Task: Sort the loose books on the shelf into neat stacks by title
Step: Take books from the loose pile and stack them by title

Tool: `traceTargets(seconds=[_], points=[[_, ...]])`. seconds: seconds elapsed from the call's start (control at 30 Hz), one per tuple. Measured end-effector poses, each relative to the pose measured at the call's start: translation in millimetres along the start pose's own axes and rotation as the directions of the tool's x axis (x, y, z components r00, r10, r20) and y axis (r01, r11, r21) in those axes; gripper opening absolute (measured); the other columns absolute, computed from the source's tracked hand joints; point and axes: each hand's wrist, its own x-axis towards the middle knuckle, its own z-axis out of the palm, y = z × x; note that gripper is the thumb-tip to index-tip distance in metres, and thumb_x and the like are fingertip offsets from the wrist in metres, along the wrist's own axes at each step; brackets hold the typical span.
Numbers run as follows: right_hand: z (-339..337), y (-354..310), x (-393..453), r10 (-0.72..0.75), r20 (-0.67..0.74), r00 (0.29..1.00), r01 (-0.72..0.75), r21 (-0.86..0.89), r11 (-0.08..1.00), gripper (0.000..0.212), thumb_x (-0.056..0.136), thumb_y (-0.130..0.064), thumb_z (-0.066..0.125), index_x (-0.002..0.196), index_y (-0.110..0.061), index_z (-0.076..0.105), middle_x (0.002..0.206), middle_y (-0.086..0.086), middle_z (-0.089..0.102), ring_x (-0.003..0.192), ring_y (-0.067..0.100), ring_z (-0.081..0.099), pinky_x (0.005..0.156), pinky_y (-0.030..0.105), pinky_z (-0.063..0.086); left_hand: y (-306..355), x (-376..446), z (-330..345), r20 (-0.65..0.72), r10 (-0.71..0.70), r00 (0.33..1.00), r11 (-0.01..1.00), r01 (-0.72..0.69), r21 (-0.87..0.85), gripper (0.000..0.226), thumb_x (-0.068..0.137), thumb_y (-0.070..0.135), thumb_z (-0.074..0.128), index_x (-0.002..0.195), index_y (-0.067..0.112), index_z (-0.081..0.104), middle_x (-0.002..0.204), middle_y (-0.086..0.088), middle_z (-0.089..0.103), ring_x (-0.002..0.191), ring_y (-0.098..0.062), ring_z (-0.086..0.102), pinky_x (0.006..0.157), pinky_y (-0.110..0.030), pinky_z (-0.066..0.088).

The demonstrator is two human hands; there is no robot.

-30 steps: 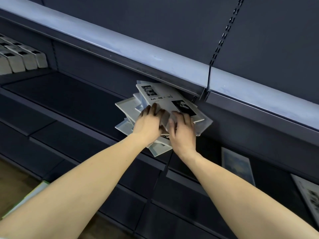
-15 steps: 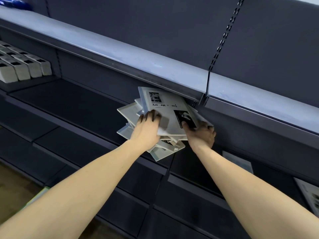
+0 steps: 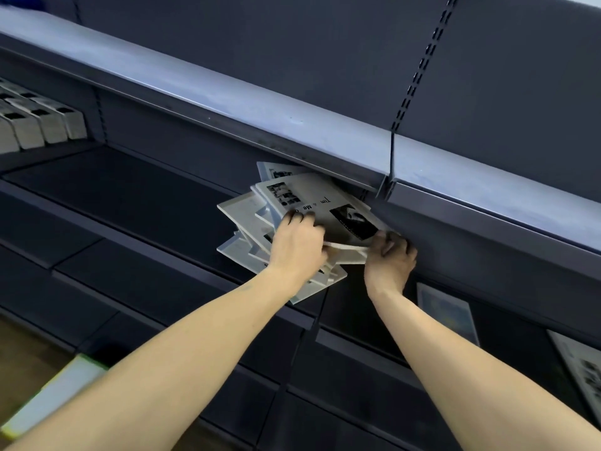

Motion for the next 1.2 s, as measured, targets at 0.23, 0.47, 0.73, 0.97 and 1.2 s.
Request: traceTargets(seconds=[0.23,0.47,0.73,0.97,1.2], points=[[-13.7,15.3,-23.5,-0.291,0.045,0.956,0.291,-0.003,0.957,0.026,0.101,-0.019,0.044,0.119,-0.008,0.059,0.119,0.010,0.057,0.112,0.027,0.049,0.094,0.039,0.043,34.7,24.2,11.0,0.156,0.013,0.988,0.958,0.033,-0.286,0.040,0.088,0.036,0.064,0.126,0.024,0.060,0.124,-0.006,0.057,0.115,-0.031,0.055,0.091,-0.040,0.049],[-16.8,19.5,-21.3,-0.259,0.140,0.956,0.255,0.044,0.966,0.030,0.103,-0.027,0.044,0.124,-0.012,0.059,0.124,0.008,0.060,0.116,0.027,0.048,0.098,0.038,0.042,-5.4,24.0,18.6,0.305,-0.086,0.949,0.996,0.094,-0.010,0.108,0.064,0.082,0.060,0.152,0.035,0.020,0.159,-0.008,0.015,0.145,-0.042,0.011,0.115,-0.064,0.008],[-16.9,12.6,-48.0,-0.685,0.185,0.705,0.709,-0.148,0.689,0.025,0.087,-0.022,0.066,0.111,-0.020,0.066,0.108,0.001,0.067,0.101,0.025,0.059,0.086,0.041,0.049,0.1,10.8,-1.0,0.177,-0.110,0.978,0.973,0.070,0.220,0.056,0.087,0.056,0.059,0.130,0.023,0.047,0.120,-0.011,0.060,0.107,-0.034,0.055,0.083,-0.040,0.046],[-12.7,-7.4,-58.6,-0.343,0.503,0.794,0.271,0.213,0.939,0.044,0.100,-0.024,0.044,0.143,-0.033,0.050,0.118,-0.005,0.068,0.102,0.018,0.066,0.092,0.038,0.055,11.7,-7.5,-7.6,0.022,-0.099,0.995,0.991,0.097,0.093,0.033,0.089,0.050,0.056,0.108,0.025,0.067,0.105,-0.002,0.069,0.105,-0.027,0.056,0.084,-0.035,0.037],[-3.0,-17.7,-58.8,-0.134,0.393,0.910,0.070,0.174,0.982,0.029,0.096,-0.040,0.049,0.115,-0.035,0.070,0.086,-0.007,0.074,0.080,0.016,0.071,0.084,0.037,0.057,-29.7,-19.9,6.3,-0.013,-0.131,0.991,0.991,0.130,-0.018,0.056,0.081,0.058,0.061,0.129,0.028,0.060,0.126,-0.003,0.060,0.116,-0.030,0.050,0.100,-0.044,0.034]])
